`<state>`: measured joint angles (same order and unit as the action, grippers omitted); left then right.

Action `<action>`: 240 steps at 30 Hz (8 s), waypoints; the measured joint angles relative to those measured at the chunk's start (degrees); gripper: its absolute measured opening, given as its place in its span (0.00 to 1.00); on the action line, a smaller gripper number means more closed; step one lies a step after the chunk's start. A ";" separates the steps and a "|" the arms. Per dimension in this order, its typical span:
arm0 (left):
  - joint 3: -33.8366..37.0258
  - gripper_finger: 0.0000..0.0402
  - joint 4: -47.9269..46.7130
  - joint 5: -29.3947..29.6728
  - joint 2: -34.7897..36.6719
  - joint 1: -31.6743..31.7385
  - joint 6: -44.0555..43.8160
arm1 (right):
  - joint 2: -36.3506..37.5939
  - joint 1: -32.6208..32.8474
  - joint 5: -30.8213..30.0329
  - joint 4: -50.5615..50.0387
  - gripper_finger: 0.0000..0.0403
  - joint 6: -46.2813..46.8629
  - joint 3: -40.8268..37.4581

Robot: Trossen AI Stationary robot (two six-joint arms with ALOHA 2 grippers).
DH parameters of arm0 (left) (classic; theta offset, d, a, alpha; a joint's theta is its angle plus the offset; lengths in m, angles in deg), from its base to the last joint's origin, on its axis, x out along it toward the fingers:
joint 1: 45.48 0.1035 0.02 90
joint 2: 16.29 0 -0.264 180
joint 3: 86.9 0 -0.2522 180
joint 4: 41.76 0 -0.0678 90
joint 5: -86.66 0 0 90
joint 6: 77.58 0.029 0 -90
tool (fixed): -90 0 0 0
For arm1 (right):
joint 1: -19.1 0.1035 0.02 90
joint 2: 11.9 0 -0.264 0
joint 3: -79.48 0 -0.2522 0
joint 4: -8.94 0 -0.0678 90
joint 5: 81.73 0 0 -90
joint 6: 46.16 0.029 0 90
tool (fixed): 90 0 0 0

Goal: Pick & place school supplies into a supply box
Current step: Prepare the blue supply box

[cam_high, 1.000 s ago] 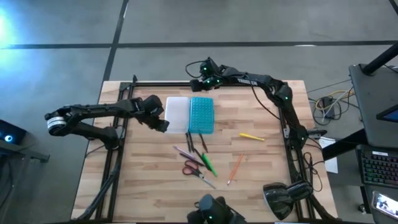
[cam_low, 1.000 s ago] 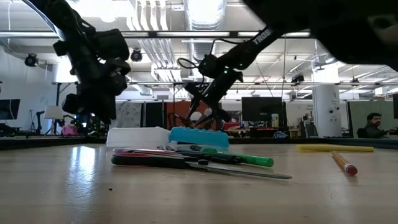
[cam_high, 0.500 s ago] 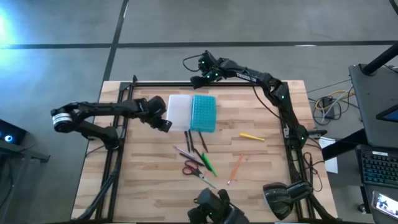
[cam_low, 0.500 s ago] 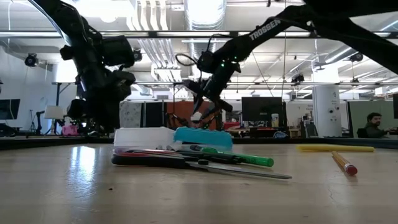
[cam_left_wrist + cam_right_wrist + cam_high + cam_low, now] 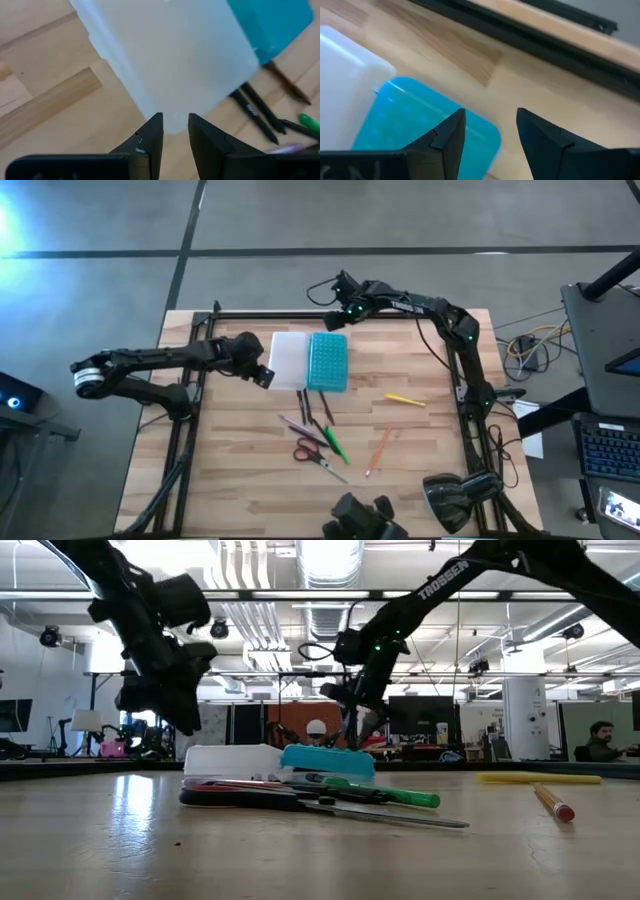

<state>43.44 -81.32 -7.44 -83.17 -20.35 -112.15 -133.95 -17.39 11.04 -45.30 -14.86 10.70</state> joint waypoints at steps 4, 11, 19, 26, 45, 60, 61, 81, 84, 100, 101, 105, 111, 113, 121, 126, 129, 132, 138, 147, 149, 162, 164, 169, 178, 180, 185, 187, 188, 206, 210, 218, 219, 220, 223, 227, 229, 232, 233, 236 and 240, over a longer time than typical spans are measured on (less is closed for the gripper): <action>0.20 0.19 3.19 -0.70 -3.93 0.00 0.03 | 4.74 0.11 -0.75 4.28 0.42 3.59 -8.01; 0.13 0.19 5.39 -1.18 -7.75 0.02 0.60 | 12.19 0.04 0.03 9.36 0.42 9.05 -22.34; 0.20 0.19 6.80 -1.29 -8.20 0.00 1.46 | 13.98 0.36 9.49 25.90 0.42 18.66 -35.54; 0.42 0.19 6.71 -1.31 -8.44 0.02 1.44 | 14.11 0.48 12.77 34.74 0.43 18.96 -39.55; 6.18 0.19 8.62 -2.67 -8.25 0.02 -0.33 | 13.96 0.59 18.23 42.95 0.43 15.00 -39.83; 8.06 0.19 10.64 -5.08 -7.81 0.02 -1.35 | 17.95 0.33 12.89 40.06 0.43 12.06 -39.84; 8.26 0.19 10.85 -5.19 -7.81 0.02 -1.36 | 17.79 0.33 12.94 39.93 0.43 12.06 -39.94; 10.80 0.19 15.11 -5.26 -7.77 0.00 -2.43 | 15.65 -0.89 20.05 41.68 0.43 11.82 -44.16; 11.04 0.19 15.38 -5.24 -7.75 0.00 -2.38 | 14.59 -0.38 21.38 44.20 0.43 11.84 -44.58; 12.35 0.19 17.31 -5.27 -7.68 0.02 -2.89 | 18.87 -0.59 28.17 47.99 0.43 7.85 -44.53; 12.35 0.19 17.34 -5.26 -7.68 0.02 -2.63 | 19.83 -0.58 28.47 47.94 0.43 7.57 -44.53; 12.44 0.19 17.88 -5.25 -7.66 0.02 -2.34 | 23.85 -0.47 29.55 48.96 0.43 7.20 -44.40; 12.59 0.19 18.53 -4.43 -6.65 -0.11 -0.95 | 27.99 0.07 32.46 48.97 0.43 5.97 -44.31; 12.78 0.19 18.26 -3.30 -6.07 -0.13 -0.34 | 29.06 0.11 34.94 48.88 0.43 5.39 -44.31; 12.98 0.19 16.52 -1.51 -1.74 -2.69 1.45 | 32.93 -0.02 24.89 42.56 0.43 2.18 -44.22; 12.99 0.19 11.11 -2.92 5.02 -5.04 -4.85 | 30.70 -0.61 20.89 37.59 0.43 3.76 -44.06; 13.07 0.19 8.61 -2.39 8.49 -7.07 -7.36 | 28.65 -0.53 19.89 39.60 0.43 3.20 -44.07; 13.14 0.19 6.81 4.22 12.74 -9.04 -9.46 | 26.71 -0.55 19.74 41.08 0.43 3.41 -43.51; 11.89 0.19 9.84 8.28 20.05 -11.43 -10.71 | 22.14 -0.48 21.25 41.09 0.43 1.95 -37.43; 12.44 0.19 8.79 2.86 14.79 -19.86 -19.05 | 7.91 -0.52 21.49 30.44 0.40 2.14 -18.68; 12.44 0.19 9.28 3.16 12.38 -21.26 -21.10 | 4.82 -0.63 21.51 26.65 0.39 2.12 -14.32; 12.81 0.19 14.51 10.13 -3.16 -20.58 -25.58 | -9.85 0.43 31.41 7.49 0.39 -2.30 4.26; 12.74 0.19 15.34 10.86 -3.75 -20.10 -25.55 | -10.24 0.79 32.02 4.50 0.39 -4.48 5.57; 12.74 0.19 15.70 13.58 -3.98 -18.41 -25.54 | -9.96 1.02 34.01 1.32 0.39 -6.99 5.02; 12.79 0.19 15.21 16.45 -3.94 -13.79 -22.20 | -6.36 2.00 45.52 -3.48 0.39 -11.94 4.43; 12.81 0.19 14.99 18.21 -3.94 -12.25 -21.12 | -5.81 2.46 49.37 -4.65 0.39 -13.28 4.39; 12.83 0.19 14.87 18.41 -3.49 -8.98 -19.48 | -2.92 4.19 36.07 -5.03 0.39 -15.40 4.39; 12.76 0.19 14.84 16.58 -2.32 -8.98 -19.50 | -1.81 4.48 26.77 -4.93 0.39 -14.30 4.36; 12.60 0.19 14.86 15.16 -1.45 -9.28 -19.53 | -1.59 4.04 24.20 -4.54 0.39 -13.21 4.31; 12.26 0.19 23.55 7.69 -3.01 -15.47 -20.48 | -3.70 -1.54 19.32 5.11 0.38 2.23 -6.41; 12.26 0.19 27.75 7.95 -8.48 -15.42 -20.18 | -3.59 -1.48 22.26 5.77 0.38 2.09 -8.17; 10.96 0.19 29.23 12.62 -12.38 -12.58 -20.91 | -3.54 -0.35 27.57 5.45 0.38 1.17 -9.42; 10.75 0.19 28.87 12.97 -12.29 -11.83 -20.30 | -3.57 0.08 28.52 5.34 0.38 0.67 -9.43; 10.75 0.19 28.56 13.22 -12.13 -11.16 -19.57 | -3.57 0.54 29.31 5.17 0.38 0.10 -9.49; 10.51 0.19 28.20 12.50 -12.09 -8.96 -17.57 | -3.57 1.71 30.56 5.03 0.38 -1.10 -9.51; 10.56 0.19 28.18 10.91 -12.11 -7.54 -16.14 | -3.57 2.19 32.43 4.81 0.38 -1.37 -9.58; 10.88 0.19 28.35 10.88 -12.09 -7.56 -16.09 | -3.51 2.21 33.71 4.68 0.38 -2.05 -9.58; 10.88 0.19 27.21 10.86 -12.02 -7.56 -15.94 | -2.67 2.20 34.46 4.79 0.38 -2.60 -9.45; 10.88 0.19 26.88 10.83 -12.00 -7.54 -15.61 | -2.12 2.16 34.88 5.31 0.38 -2.69 -9.36; 10.88 0.19 26.78 10.45 -12.01 -7.50 -14.58 | 0.12 1.64 36.54 6.72 0.38 -3.04 -8.95; 10.88 0.19 26.76 10.31 -12.03 -7.50 -14.28 | 3.41 1.44 38.08 7.26 0.38 -4.43 -8.88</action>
<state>54.33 -54.57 2.87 -95.20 -27.85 -126.43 -130.54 -15.94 49.12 -38.05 -19.29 1.82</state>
